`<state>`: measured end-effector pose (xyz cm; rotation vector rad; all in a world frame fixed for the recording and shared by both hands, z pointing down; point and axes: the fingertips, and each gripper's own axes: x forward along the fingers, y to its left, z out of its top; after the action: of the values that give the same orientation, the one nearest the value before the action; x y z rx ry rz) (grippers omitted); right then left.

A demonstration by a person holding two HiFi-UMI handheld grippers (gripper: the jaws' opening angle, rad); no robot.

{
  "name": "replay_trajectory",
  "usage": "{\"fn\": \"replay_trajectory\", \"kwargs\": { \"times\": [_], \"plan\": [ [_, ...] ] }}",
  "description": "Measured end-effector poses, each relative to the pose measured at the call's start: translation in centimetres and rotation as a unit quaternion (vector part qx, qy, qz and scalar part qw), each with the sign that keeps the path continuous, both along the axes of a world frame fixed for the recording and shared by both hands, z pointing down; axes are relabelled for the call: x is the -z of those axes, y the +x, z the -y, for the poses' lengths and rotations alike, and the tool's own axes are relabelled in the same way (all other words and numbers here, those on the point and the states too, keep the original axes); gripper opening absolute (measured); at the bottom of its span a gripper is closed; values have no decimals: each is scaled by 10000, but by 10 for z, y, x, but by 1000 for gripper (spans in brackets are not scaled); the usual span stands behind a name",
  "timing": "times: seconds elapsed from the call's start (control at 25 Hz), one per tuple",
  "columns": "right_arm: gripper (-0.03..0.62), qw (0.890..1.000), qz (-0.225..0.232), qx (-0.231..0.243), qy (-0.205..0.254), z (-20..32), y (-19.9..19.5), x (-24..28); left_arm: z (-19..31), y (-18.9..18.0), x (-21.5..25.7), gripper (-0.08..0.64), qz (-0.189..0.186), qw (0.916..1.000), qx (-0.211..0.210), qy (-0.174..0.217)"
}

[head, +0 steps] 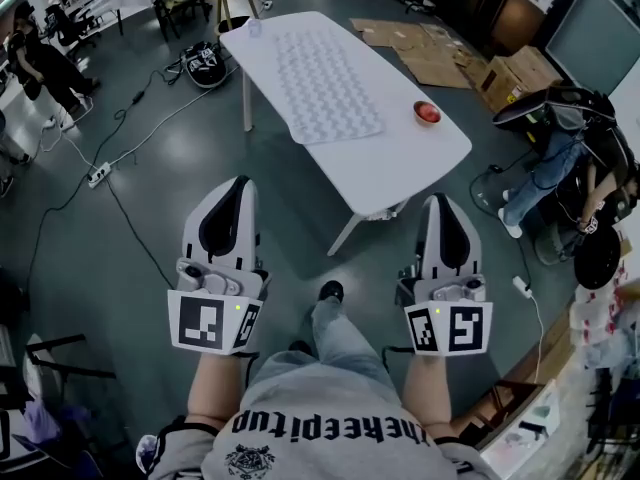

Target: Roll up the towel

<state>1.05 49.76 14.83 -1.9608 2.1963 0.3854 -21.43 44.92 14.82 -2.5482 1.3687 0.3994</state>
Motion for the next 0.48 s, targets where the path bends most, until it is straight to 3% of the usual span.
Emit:
{"fn": "replay_trajectory", "kwargs": {
  "times": [0.16, 0.48],
  "plan": [
    [2, 9999, -125, -88, 10, 31, 10, -8, 26, 6, -6, 3, 55, 9998, 112, 121],
    [2, 9993, -258, 264, -31, 125, 22, 1, 110, 23, 3, 3, 81, 9990, 363, 246]
  ]
}}
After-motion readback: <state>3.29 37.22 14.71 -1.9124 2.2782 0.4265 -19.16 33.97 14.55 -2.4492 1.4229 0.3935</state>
